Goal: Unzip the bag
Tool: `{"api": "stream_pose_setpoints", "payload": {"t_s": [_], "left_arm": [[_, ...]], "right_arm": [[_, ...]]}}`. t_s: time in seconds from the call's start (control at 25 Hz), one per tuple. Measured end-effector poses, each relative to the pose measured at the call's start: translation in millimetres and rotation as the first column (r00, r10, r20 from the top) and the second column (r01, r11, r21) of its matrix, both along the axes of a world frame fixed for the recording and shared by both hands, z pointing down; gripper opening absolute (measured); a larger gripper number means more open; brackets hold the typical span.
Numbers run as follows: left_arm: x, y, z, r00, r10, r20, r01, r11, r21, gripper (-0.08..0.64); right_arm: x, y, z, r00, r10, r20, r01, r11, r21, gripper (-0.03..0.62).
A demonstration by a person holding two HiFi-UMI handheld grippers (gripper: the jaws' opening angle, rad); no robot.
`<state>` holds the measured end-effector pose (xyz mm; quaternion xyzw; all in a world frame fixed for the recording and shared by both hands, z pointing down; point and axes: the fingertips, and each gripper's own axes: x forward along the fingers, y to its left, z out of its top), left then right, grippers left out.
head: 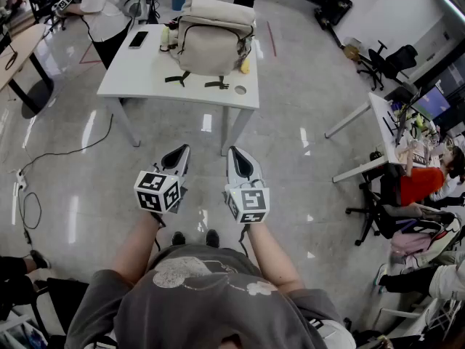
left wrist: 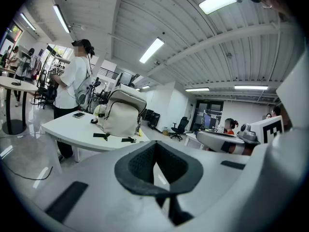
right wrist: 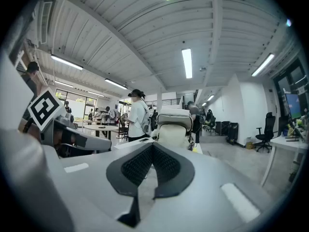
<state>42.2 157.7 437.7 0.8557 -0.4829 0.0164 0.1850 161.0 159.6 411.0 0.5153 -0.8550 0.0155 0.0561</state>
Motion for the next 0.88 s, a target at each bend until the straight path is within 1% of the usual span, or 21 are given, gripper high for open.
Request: {"api": "stream_pose_setpoints", "payload": {"t_s": [0.2, 0.44, 0.6, 0.72, 0.88], "left_arm": [[3.4, -1.3, 0.1, 1.0, 0.013, 0.001, -0.013, 1.0, 0.002, 0.005], [0.7, -2.7, 4.7, 1.0, 0.009, 0.0, -0.009, 1.0, -0.006, 0.005], [-12.7, -3.1, 10.8, 1.0, -0.025, 0.009, 0.025, 1.0, -0.011, 0.005], [-26.4, -1.5, 15.5, 0.999, -0.037, 0.0, 0.037, 0.999, -0.019, 0.006], [-50.3, -2.7, 19.3, 0.999, -0.052, 0.002, 0.052, 0.998, -0.019, 0.006]], "right_arm": [[-0.5, -3.0, 0.0, 1.0, -0.011, -0.001, 0.011, 1.0, 0.0, -0.002], [-4.4, -5.7, 7.8, 1.0, -0.022, -0.006, 0.022, 1.0, -0.016, -0.002], [-3.3, -8.6, 12.1, 0.999, 0.008, 0.038, -0.007, 0.999, -0.031, -0.002], [-5.4, -10.1, 18.2, 0.997, 0.034, 0.071, -0.031, 0.998, -0.046, -0.002], [-17.4, -15.6, 22.8, 0.996, 0.051, 0.073, -0.047, 0.998, -0.051, -0.002]]}}
